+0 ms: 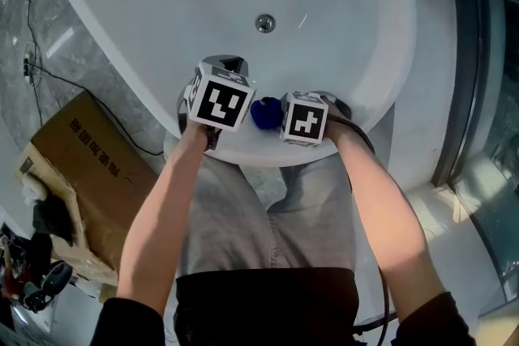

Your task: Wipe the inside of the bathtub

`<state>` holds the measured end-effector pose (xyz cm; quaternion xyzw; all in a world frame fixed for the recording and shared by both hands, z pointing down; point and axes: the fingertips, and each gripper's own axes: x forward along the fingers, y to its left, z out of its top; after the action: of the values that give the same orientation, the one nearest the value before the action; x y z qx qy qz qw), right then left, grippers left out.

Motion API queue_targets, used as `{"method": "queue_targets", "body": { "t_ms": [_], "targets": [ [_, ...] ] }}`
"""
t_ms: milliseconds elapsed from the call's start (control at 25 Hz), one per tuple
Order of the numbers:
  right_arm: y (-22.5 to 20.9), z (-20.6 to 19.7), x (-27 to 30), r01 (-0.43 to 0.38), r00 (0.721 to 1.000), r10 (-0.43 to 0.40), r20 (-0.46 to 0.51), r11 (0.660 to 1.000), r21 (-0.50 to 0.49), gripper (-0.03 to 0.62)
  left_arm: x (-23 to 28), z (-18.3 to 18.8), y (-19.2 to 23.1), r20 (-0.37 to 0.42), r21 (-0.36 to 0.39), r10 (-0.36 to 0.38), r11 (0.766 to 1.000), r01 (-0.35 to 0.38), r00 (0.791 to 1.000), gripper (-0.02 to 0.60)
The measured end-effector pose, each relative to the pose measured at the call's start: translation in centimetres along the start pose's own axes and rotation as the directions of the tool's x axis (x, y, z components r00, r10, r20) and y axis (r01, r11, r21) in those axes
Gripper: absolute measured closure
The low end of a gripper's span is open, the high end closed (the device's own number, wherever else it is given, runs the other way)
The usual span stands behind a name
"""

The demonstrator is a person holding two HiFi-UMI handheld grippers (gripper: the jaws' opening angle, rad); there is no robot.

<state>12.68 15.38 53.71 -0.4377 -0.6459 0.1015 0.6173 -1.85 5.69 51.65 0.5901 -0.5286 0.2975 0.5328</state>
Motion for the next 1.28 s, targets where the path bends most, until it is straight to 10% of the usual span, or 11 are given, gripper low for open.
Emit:
{"method": "queue_targets", "body": {
  "t_ms": [560,800,1280],
  "targets": [
    [4.8,-1.5,-2.4,-0.054,0.999,0.054,-0.004,0.996,-0.074,0.505,-0.3,-1.7,-1.9,0.001,0.007,-0.012,1.000,0.012,1.000,0.577],
    [4.9,-0.9,-2.8,-0.093,0.995,0.094,0.020,0.994,-0.056,0.505,-0.7,-2.8,-1.2,0.022,-0.130,-0.021,0.991,0.023,1.000,0.577],
    [-4.2,-2.8,-5.1,0.165,0.986,-0.166,-0.012,0.984,-0.061,0.505,0.7,-2.7,0.9,0.021,-0.259,-0.034,0.965,0.038,0.999,0.577]
  ]
}}
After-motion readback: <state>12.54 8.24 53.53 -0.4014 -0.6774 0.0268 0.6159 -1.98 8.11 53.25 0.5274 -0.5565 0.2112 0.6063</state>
